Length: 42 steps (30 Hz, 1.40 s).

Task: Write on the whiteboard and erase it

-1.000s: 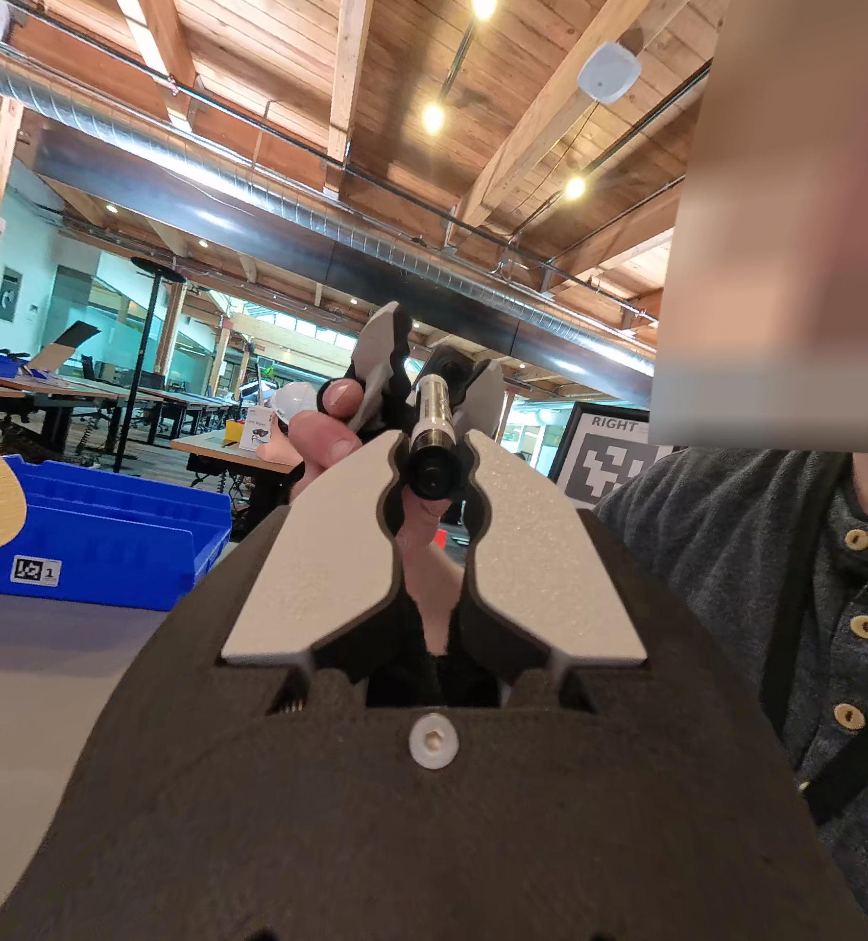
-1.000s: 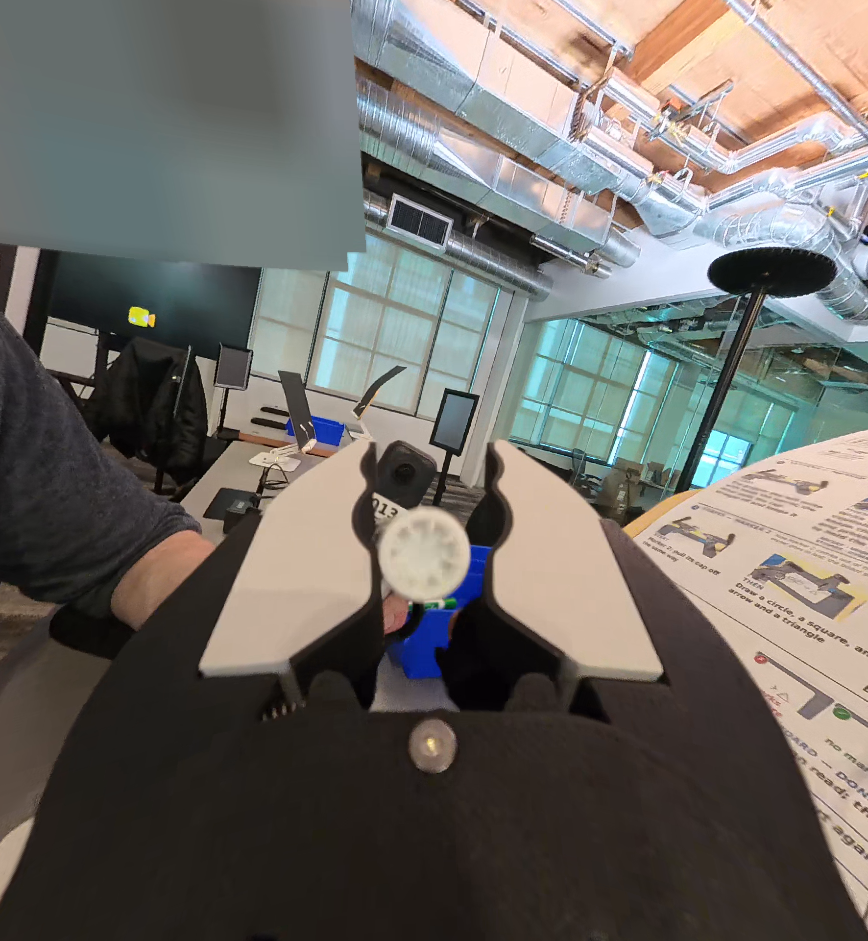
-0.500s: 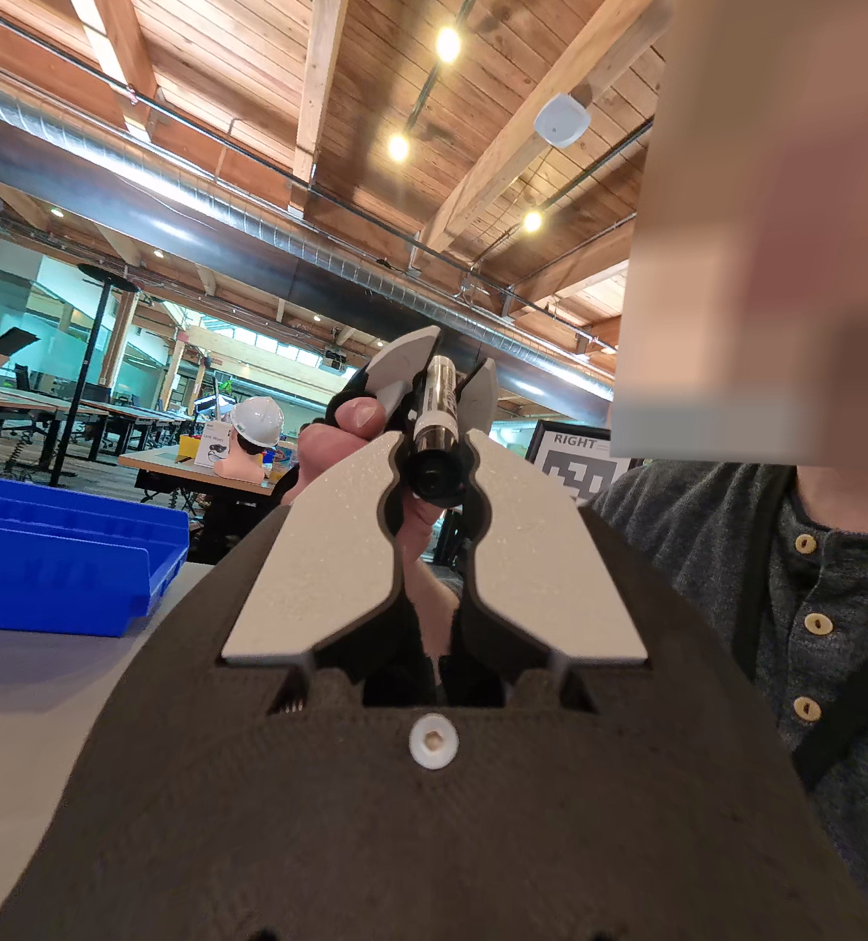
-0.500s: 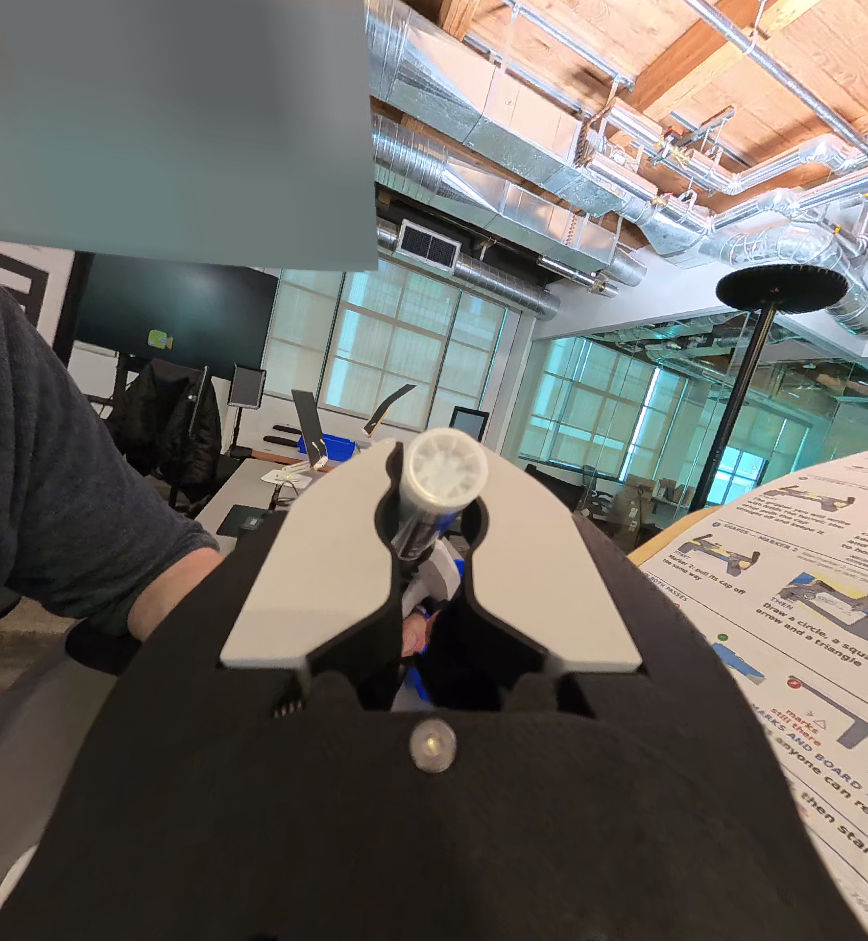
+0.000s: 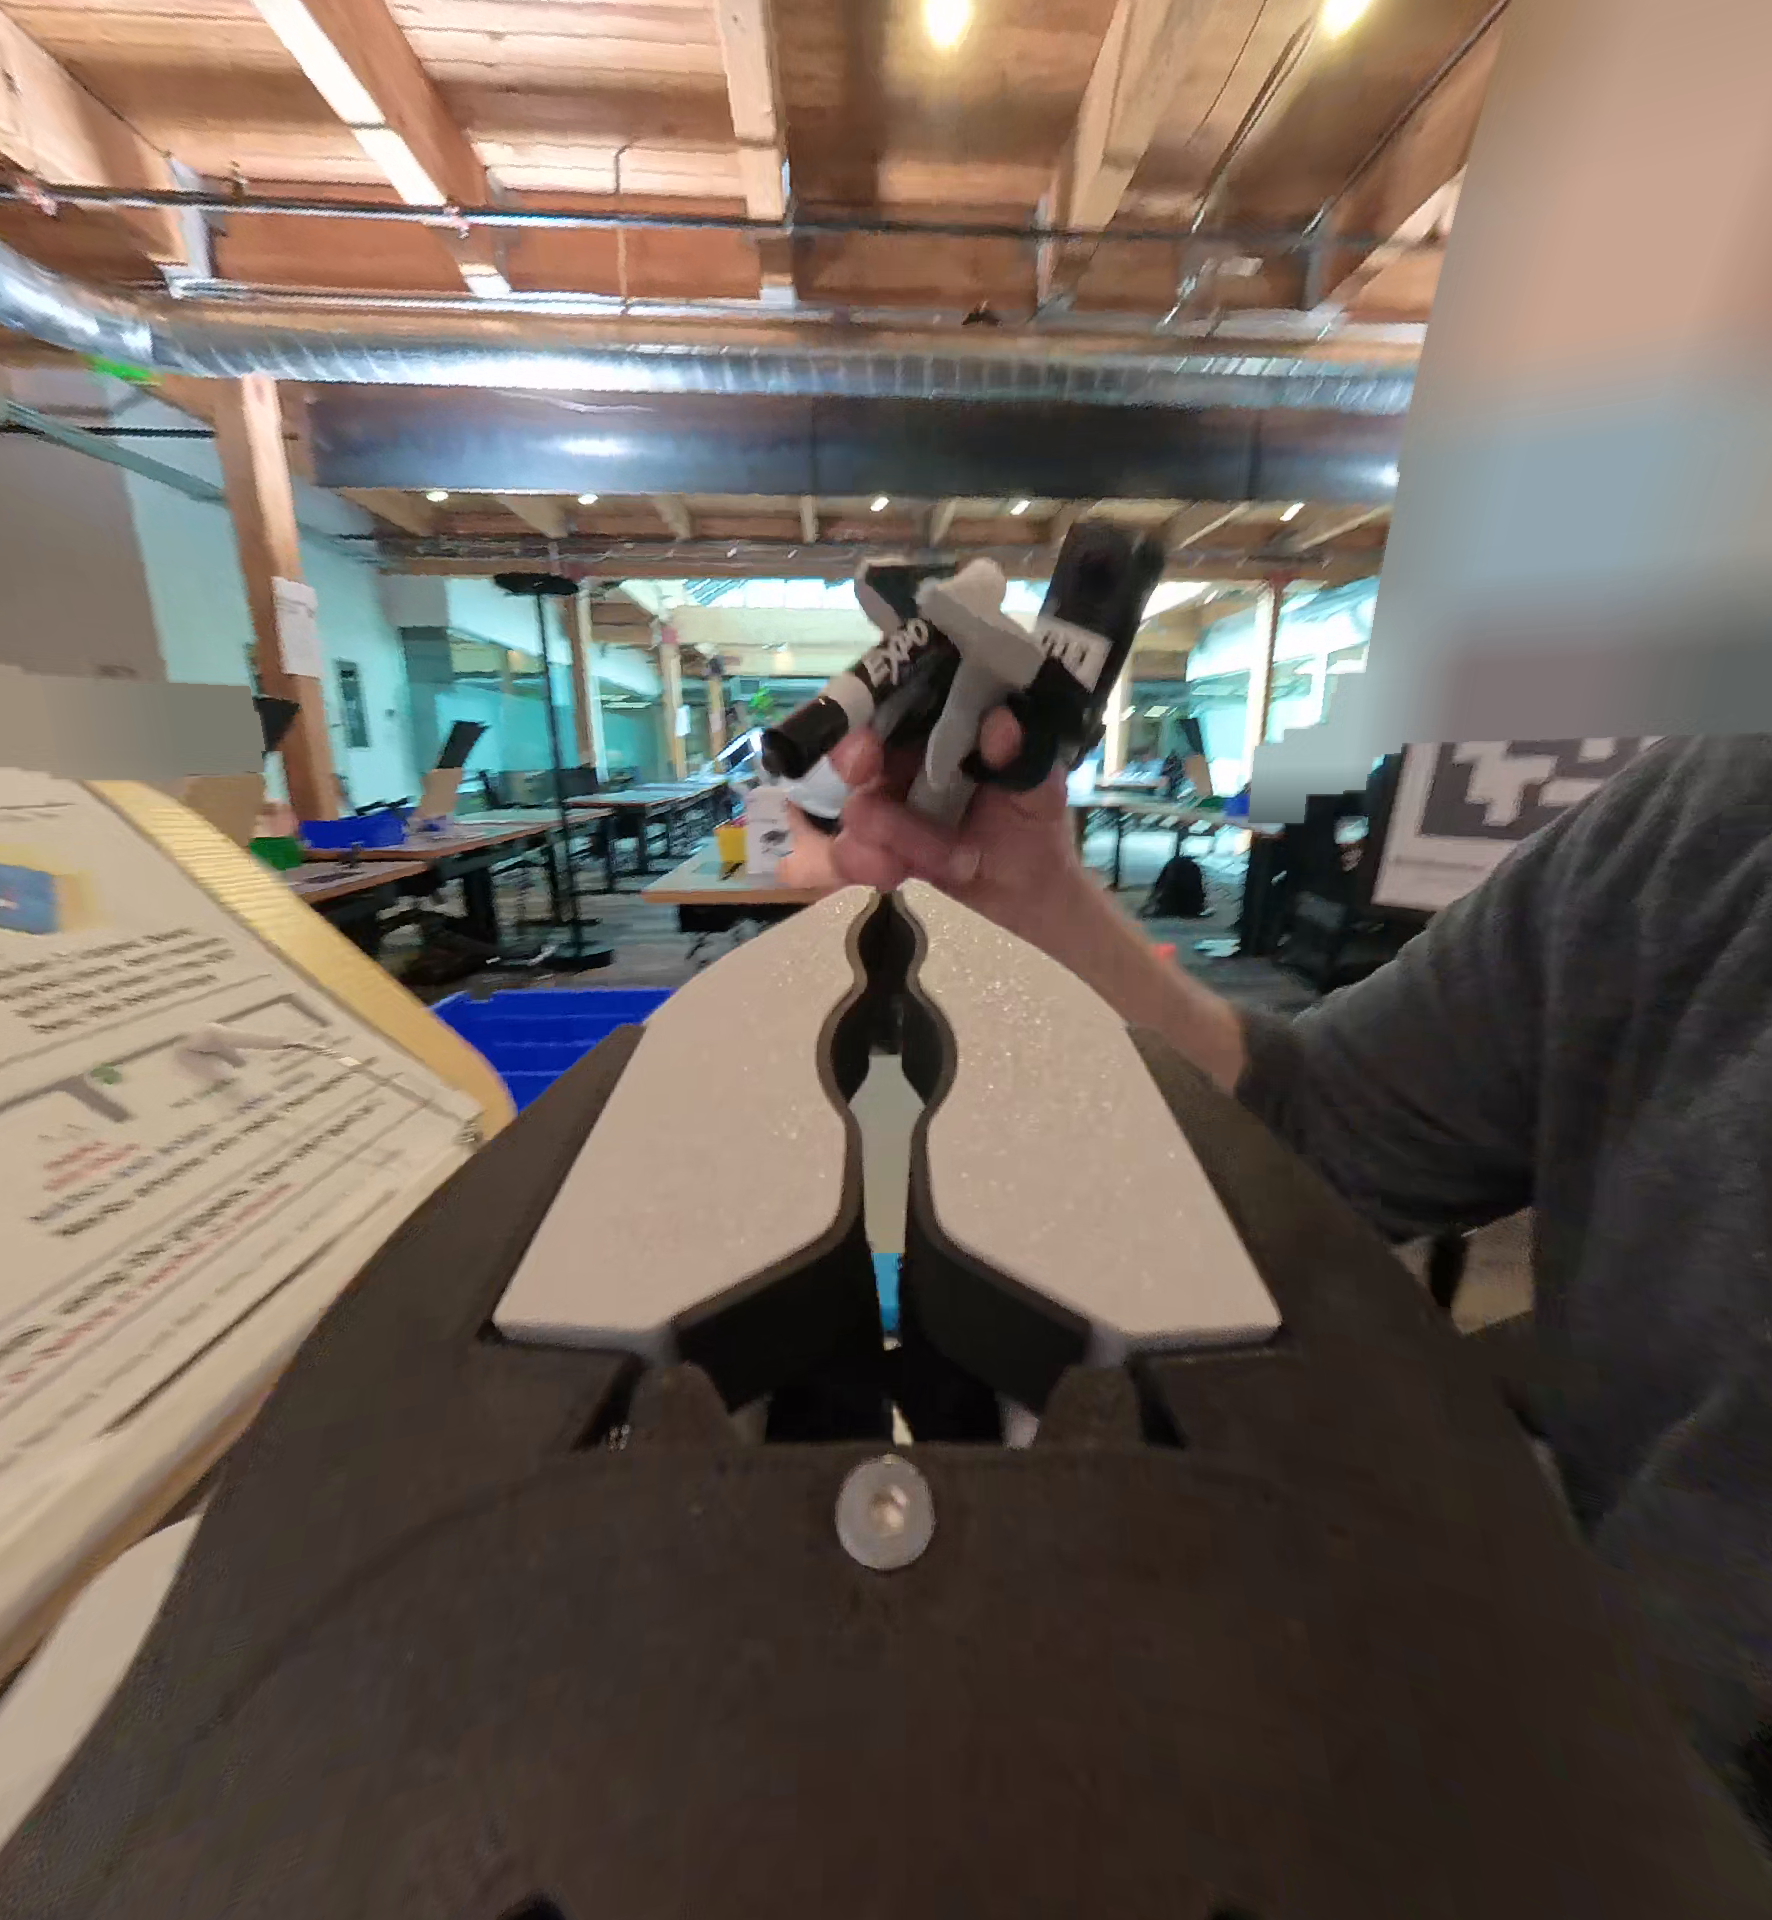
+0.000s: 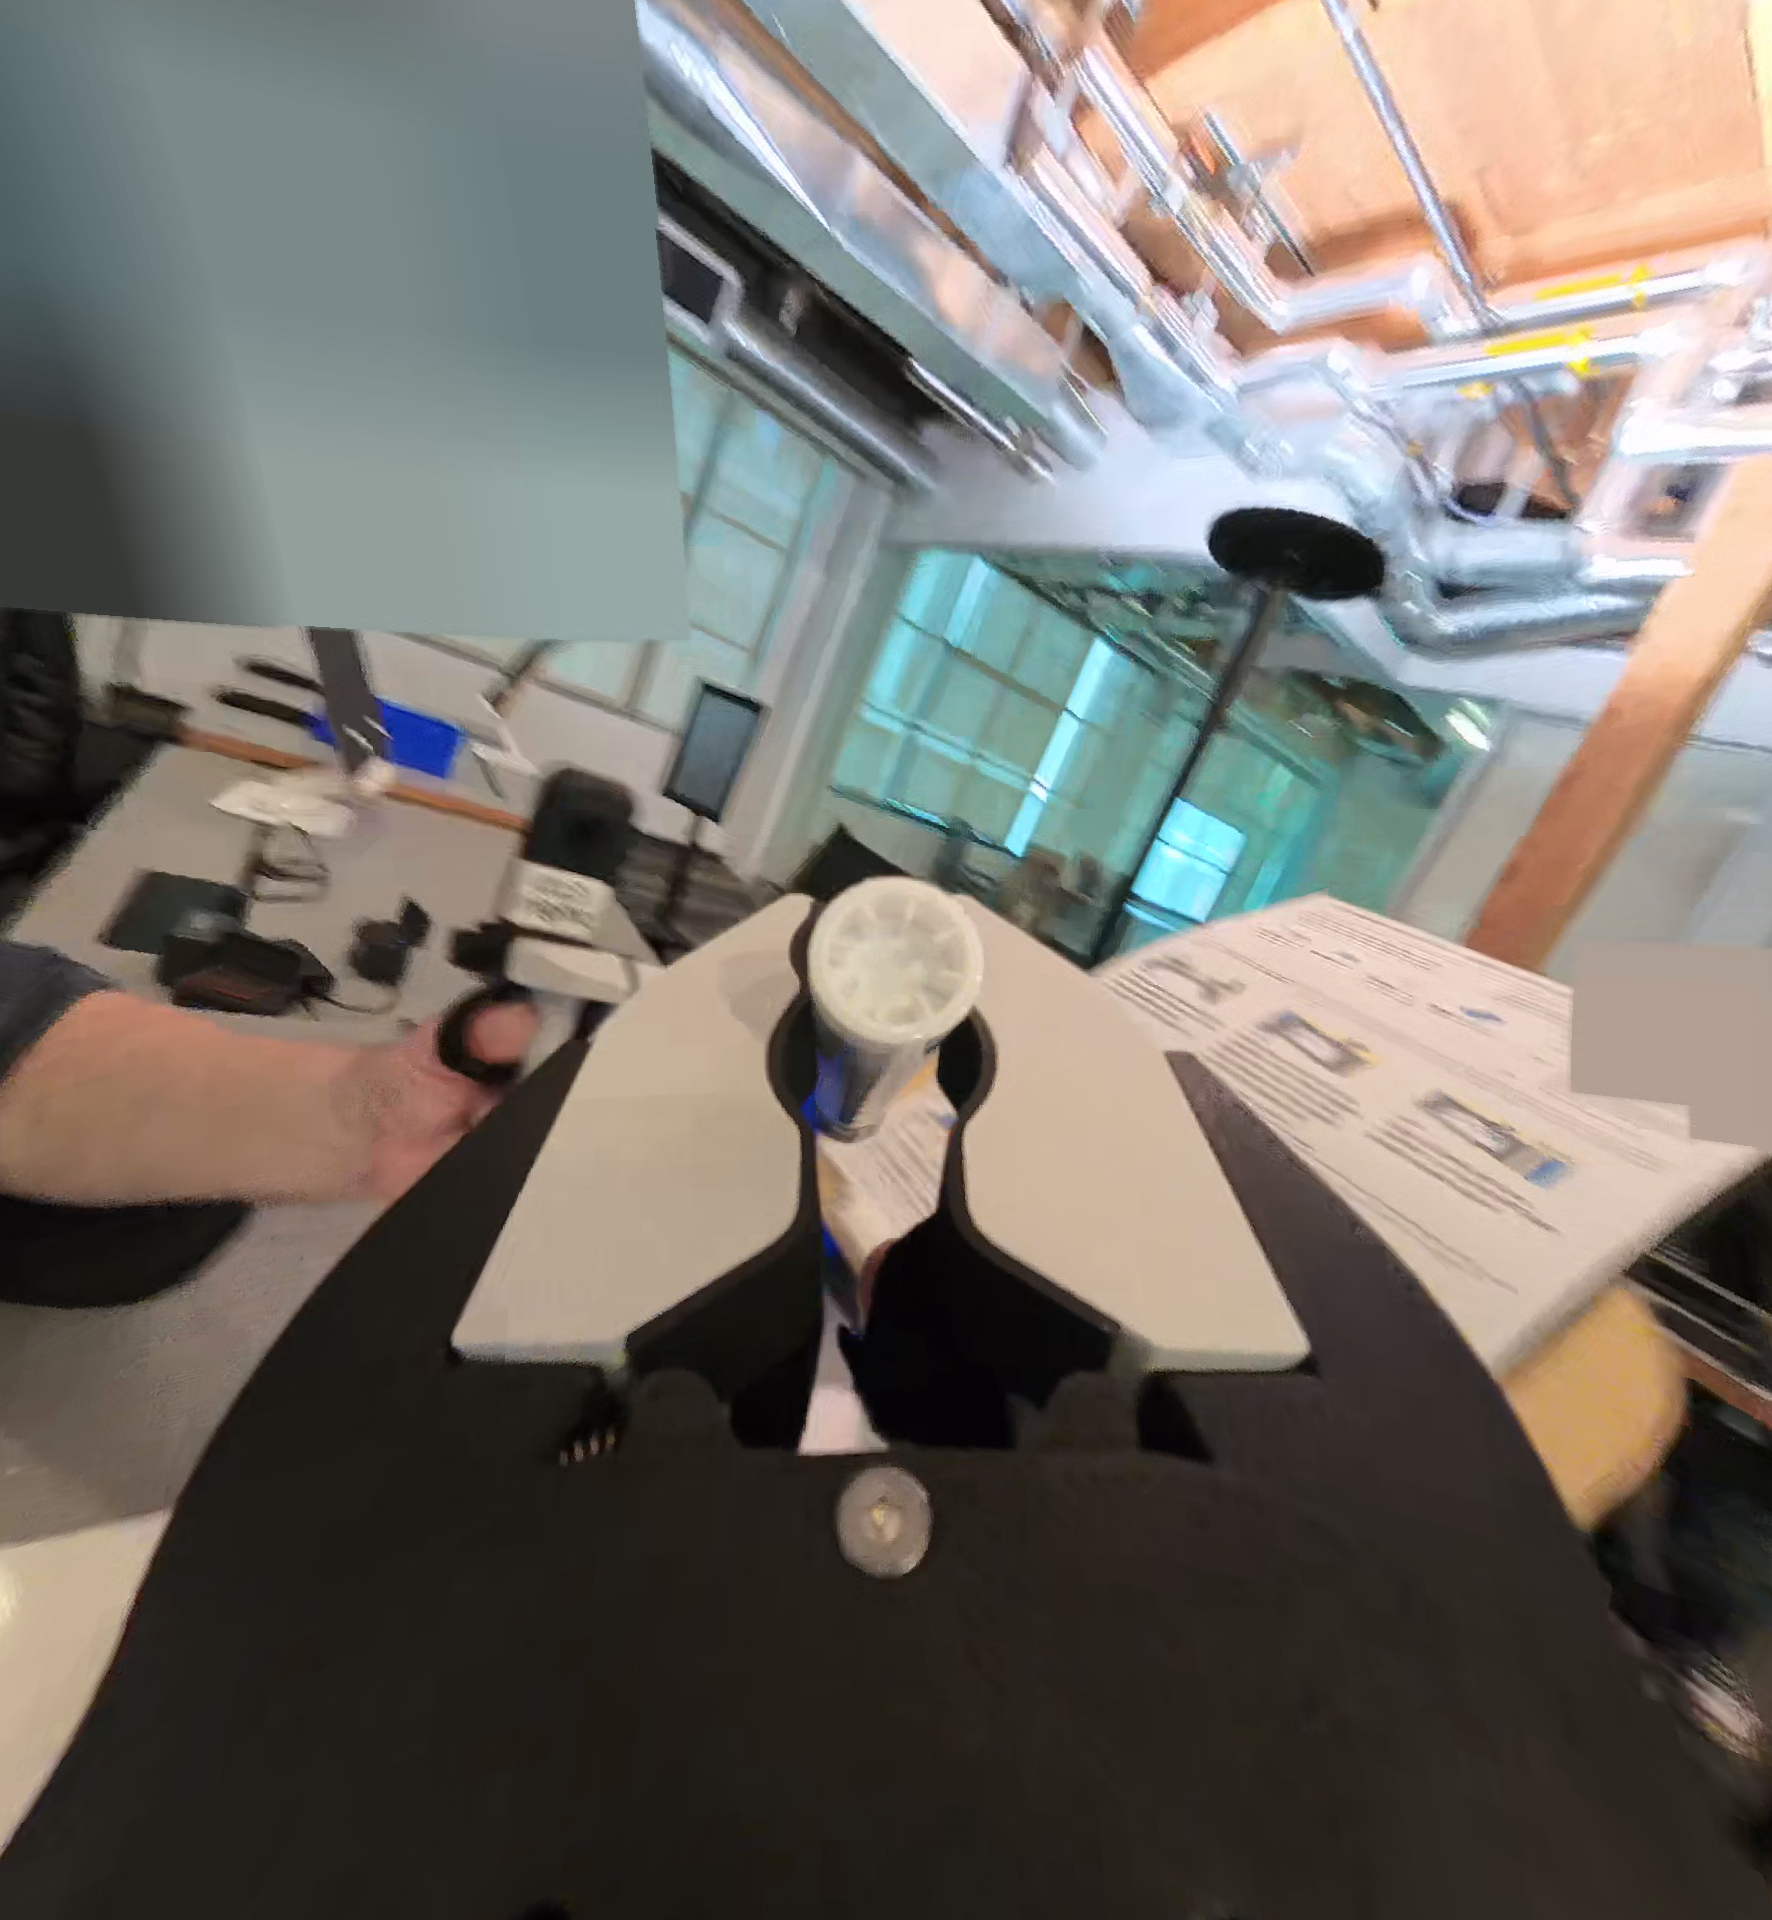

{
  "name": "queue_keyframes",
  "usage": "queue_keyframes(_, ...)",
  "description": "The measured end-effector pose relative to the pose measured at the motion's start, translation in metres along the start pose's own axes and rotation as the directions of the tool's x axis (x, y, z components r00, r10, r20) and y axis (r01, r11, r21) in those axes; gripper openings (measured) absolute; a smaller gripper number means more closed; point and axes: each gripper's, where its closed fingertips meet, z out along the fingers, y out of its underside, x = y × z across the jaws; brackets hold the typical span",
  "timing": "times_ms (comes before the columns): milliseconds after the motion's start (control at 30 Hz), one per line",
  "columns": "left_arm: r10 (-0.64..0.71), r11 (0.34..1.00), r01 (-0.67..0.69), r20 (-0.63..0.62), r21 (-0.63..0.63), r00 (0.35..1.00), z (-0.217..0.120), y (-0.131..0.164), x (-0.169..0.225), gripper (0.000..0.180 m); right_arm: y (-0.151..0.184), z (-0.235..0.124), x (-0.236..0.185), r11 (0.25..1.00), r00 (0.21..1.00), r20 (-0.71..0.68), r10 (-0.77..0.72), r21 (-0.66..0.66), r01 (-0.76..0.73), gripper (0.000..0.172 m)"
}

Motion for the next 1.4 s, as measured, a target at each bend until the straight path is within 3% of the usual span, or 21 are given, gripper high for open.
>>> queue_keyframes(167, 0.122, 0.991, -0.118, 0.058, -0.069, 0.991, -0.006, -0.005, -0.006, 0.000, 0.017, -0.034, 0.087, 0.940, 0.968, -0.204, -0.146, -0.332, 0.072, 0.022)
queue_keyframes(300, 0.143, 0.987, -0.137, 0.071, -0.080, 0.987, -0.011, -0.008, -0.010, 0.000, 0.052, -0.081, 0.162, 0.803, 0.922, -0.323, -0.213, -0.595, -0.023, 0.021)
queue_keyframes(433, 0.131, 0.989, -0.123, 0.088, -0.083, 0.988, -0.015, -0.006, -0.017, 0.000, 0.098, -0.134, 0.222, 0.652, 0.885, -0.429, -0.183, -0.726, -0.217, 0.021)
queue_keyframes(567, 0.135, 0.986, -0.124, 0.094, -0.113, 0.986, -0.015, 0.002, -0.022, 0.000, 0.166, -0.186, 0.253, 0.421, 0.866, -0.480, -0.136, -0.820, -0.389, 0.021)
queue_keyframes(733, 0.135, 0.982, -0.121, 0.095, -0.144, 0.986, -0.014, 0.011, -0.026, 0.000, 0.260, -0.237, 0.252, 0.112, 0.848, -0.531, 0.006, -0.842, -0.528, 0.021)
queue_keyframes(867, 0.141, 0.979, -0.124, 0.097, -0.162, 0.985, -0.013, 0.015, -0.028, 0.000, 0.328, -0.268, 0.240, -0.088, 0.796, -0.597, 0.102, -0.802, -0.591, 0.021)
queue_keyframes(967, 0.144, 0.977, -0.125, 0.101, -0.172, 0.984, -0.013, 0.017, -0.029, 0.000, 0.368, -0.286, 0.239, -0.181, 0.762, -0.640, 0.103, -0.765, -0.618, 0.024)
queue_keyframes(1067, 0.138, 0.978, -0.118, 0.103, -0.174, 0.985, -0.014, 0.019, -0.031, 0.000, 0.393, -0.289, 0.244, -0.188, 0.743, -0.664, 0.085, -0.743, -0.643, 0.027)
queue_keyframes(1167, 0.137, 0.976, -0.116, 0.104, -0.184, 0.985, -0.014, 0.022, -0.033, 0.000, 0.393, -0.284, 0.258, -0.142, 0.766, -0.642, 0.029, -0.762, -0.632, 0.052)
queue_keyframes(1333, 0.137, 0.975, -0.114, 0.115, -0.189, 0.984, -0.016, 0.023, -0.037, 0.000, 0.329, -0.254, 0.278, 0.080, 0.846, -0.527, -0.085, -0.850, -0.521, 0.057)
queue_keyframes(1400, 0.143, 0.974, -0.119, 0.119, -0.192, 0.982, -0.017, 0.022, -0.038, 0.000, 0.291, -0.244, 0.274, 0.150, 0.885, -0.442, -0.146, -0.894, -0.422, 0.072)
